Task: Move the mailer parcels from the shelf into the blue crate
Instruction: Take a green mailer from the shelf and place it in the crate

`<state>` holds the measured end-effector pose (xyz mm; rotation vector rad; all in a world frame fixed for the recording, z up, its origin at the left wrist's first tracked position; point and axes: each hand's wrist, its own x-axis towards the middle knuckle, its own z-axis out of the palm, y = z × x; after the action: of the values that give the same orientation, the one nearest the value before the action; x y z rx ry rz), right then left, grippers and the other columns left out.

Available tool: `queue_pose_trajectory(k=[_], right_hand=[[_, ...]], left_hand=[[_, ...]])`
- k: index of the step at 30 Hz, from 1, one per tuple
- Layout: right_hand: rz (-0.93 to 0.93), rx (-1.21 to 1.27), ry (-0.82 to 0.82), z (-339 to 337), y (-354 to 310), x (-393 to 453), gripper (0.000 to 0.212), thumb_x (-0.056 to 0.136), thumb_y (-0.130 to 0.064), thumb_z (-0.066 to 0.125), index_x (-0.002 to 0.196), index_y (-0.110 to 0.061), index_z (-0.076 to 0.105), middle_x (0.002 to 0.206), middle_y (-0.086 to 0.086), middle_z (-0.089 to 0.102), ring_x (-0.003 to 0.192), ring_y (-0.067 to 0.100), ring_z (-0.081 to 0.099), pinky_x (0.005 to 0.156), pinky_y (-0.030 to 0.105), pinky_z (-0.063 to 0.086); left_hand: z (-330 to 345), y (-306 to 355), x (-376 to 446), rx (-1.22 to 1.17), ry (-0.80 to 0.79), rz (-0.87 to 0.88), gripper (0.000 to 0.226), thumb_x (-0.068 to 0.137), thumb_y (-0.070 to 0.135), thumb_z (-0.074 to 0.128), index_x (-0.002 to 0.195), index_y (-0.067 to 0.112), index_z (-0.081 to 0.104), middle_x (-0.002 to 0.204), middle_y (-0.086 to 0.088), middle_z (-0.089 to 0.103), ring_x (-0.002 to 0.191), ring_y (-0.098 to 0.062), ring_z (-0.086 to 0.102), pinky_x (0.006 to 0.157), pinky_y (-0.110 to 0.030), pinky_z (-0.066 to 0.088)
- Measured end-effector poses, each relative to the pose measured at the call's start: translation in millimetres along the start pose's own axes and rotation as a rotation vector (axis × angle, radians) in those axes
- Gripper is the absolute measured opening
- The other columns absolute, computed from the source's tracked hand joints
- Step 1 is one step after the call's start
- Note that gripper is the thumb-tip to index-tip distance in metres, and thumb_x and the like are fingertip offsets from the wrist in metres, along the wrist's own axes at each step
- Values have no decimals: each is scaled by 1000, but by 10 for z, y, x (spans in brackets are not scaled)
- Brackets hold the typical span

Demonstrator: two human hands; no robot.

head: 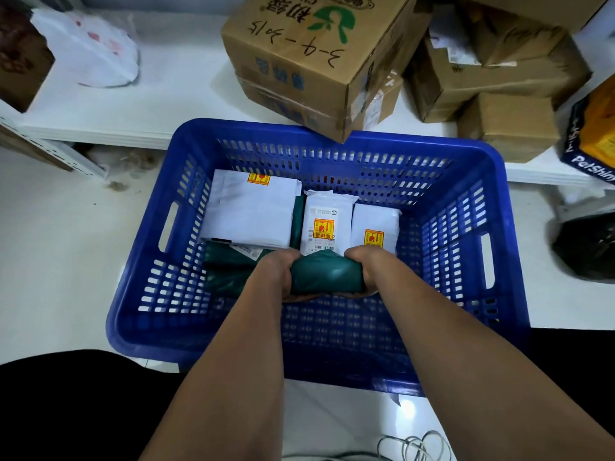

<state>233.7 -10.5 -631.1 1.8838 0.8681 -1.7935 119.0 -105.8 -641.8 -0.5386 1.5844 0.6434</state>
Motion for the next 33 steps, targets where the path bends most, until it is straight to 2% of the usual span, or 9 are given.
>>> queue_pose_trajectory(k=[4,8,11,13,16,20,24,29,33], right_hand=[[-10,-88,25,-71,90,-52,22,101,-15,48,81,-3,48,78,16,58,66,32,58,68,47,55],[-109,-50,-4,-141,173,-81,20,100,-23,51,95,-5,61,83,13,67,73,29,65,82,45,57],[-300,-32,25,-191,151,-125,35,101,-36,49,113,-5,59,99,17,68,78,30,66,77,41,56],[-440,-101,124,-207,124,-79,54,98,-50,43,118,-2,60,114,18,66,94,33,65,87,43,55],[-584,-217,284,-230,137,-28,70,93,-65,39,108,-2,64,106,16,66,97,34,63,91,44,52],[-622,-163,183,-297,210,8,80,79,-78,44,110,-8,69,107,11,71,94,29,68,91,43,55],[-603,-99,-65,-455,324,40,43,95,-44,58,130,-20,58,129,-6,63,120,17,57,102,42,40],[-681,-24,-282,-562,155,164,64,89,-15,70,137,-46,42,135,-11,58,124,14,54,105,51,38],[-660,-119,-241,-515,41,108,49,90,-4,64,122,-37,48,129,-6,56,122,21,48,110,56,29]], left_hand=[[4,-53,-90,88,-30,37,12,97,18,55,97,7,60,88,-18,67,78,-35,66,64,-52,58],[43,-128,-240,66,-126,109,20,99,15,51,87,3,62,66,-16,69,60,-29,66,56,-38,57],[149,-145,-310,-4,-201,224,19,98,20,55,88,6,62,56,-10,68,44,-21,65,43,-26,54],[187,-158,-314,-24,-157,355,24,97,30,59,90,7,62,65,-11,71,51,-22,68,49,-29,57],[204,-217,-238,-38,-86,552,42,89,45,66,111,8,65,97,-13,74,81,-28,72,76,-42,60],[152,-296,-208,36,-106,667,54,87,46,67,132,18,52,120,-2,67,98,-21,67,78,-33,58],[27,-238,-61,231,-94,760,67,86,20,74,141,17,35,134,-2,57,119,-22,56,99,-40,49],[50,-118,61,220,3,908,55,87,-1,68,130,20,40,124,-1,60,109,-17,58,86,-30,50],[-14,-64,193,323,65,947,64,85,-6,68,136,19,39,127,-2,59,116,-18,56,96,-33,48]])
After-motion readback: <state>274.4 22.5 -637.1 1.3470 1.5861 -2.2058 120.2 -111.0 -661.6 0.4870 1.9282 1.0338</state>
